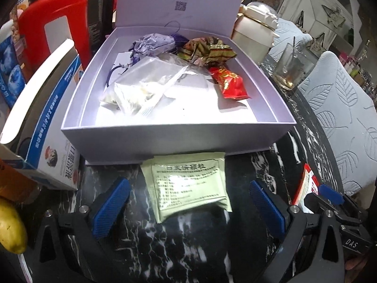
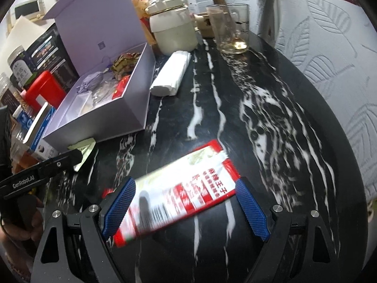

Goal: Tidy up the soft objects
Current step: 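Grasp the green sachet with the left gripper while the right grasps the red-white snack packet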

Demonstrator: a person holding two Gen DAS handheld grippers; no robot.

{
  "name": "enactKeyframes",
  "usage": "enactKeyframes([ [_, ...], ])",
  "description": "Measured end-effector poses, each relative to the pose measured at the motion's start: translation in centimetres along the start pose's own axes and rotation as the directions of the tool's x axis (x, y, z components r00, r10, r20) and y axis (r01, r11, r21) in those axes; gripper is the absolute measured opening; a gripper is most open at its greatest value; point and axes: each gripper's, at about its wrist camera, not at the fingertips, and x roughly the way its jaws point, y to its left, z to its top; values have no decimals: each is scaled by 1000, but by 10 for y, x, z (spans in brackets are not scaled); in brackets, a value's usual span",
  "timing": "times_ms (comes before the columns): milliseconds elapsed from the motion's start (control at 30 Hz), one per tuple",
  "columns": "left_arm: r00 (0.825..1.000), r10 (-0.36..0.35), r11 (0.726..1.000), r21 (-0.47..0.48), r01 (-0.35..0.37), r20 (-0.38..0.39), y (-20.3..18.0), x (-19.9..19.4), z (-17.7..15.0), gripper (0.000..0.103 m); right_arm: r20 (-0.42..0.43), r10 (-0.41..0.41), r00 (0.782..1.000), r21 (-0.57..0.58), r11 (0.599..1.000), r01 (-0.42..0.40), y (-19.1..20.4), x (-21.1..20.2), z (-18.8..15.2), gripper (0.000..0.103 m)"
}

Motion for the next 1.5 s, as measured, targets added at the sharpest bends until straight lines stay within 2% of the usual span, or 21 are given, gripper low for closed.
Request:
enactKeyframes([
  [133, 1000, 4, 1000, -1, -4, -6, 2, 6, 2, 103, -8, 10, 1000, -48, 999, -11, 10, 10, 8, 88],
  [233, 1000, 11, 1000, 16, -11, -12, -1, 9, 3, 103, -12, 31, 999, -42, 999, -32, 14, 11, 9, 88],
  [467, 991, 136, 984, 115, -134, -14, -17, 18, -1, 103, -11, -15, 1000, -44, 999, 15, 16, -2, -5, 88],
  [533, 988, 153, 980, 132, -152, 0, -20, 19, -3, 103, -17, -17, 1000, -45, 999, 17, 16, -3, -8, 88],
  [567, 987, 158, 978, 138, -159, 18, -20, 18, -5, 99, -21, -19, 1000, -40, 999, 18, 17, -3, -10, 88],
  [600, 987, 156, 977, 138, -160, 42, -20, 16, -6, 85, -26, -18, 999, -33, 999, 17, 17, -2, -12, 88],
  [633, 986, 155, 977, 139, -163, 68, -20, 12, -8, 77, -21, -19, 1000, -32, 999, 19, 18, -2, -13, 88],
  [833, 989, 133, 977, 161, -142, 67, -21, 4, -12, 63, -18, -72, 997, -76, 995, 70, 27, -2, -17, 87],
  [867, 989, 133, 977, 161, -142, 68, -22, 2, -14, 59, -17, -81, 997, -83, 993, 79, 28, -2, -18, 82],
  [900, 990, 129, 977, 160, -138, 64, -22, 1, -16, 59, -12, -93, 996, -96, 991, 91, 29, -3, -19, 77],
  [967, 990, 125, 977, 167, -134, 63, -25, -1, -23, 59, 0, -109, 994, -115, 988, 108, 31, -5, -23, 56],
  [1167, 995, 91, 980, 174, -98, 47, -32, -16, -47, 58, 13, -79, 997, -123, 989, 80, 32, -14, -35, 47],
  [1500, 997, 66, 979, 192, -72, 38, -37, -47, -98, 58, 3, -21, 1000, -199, 980, 21, 44, -37, -71, 46],
])
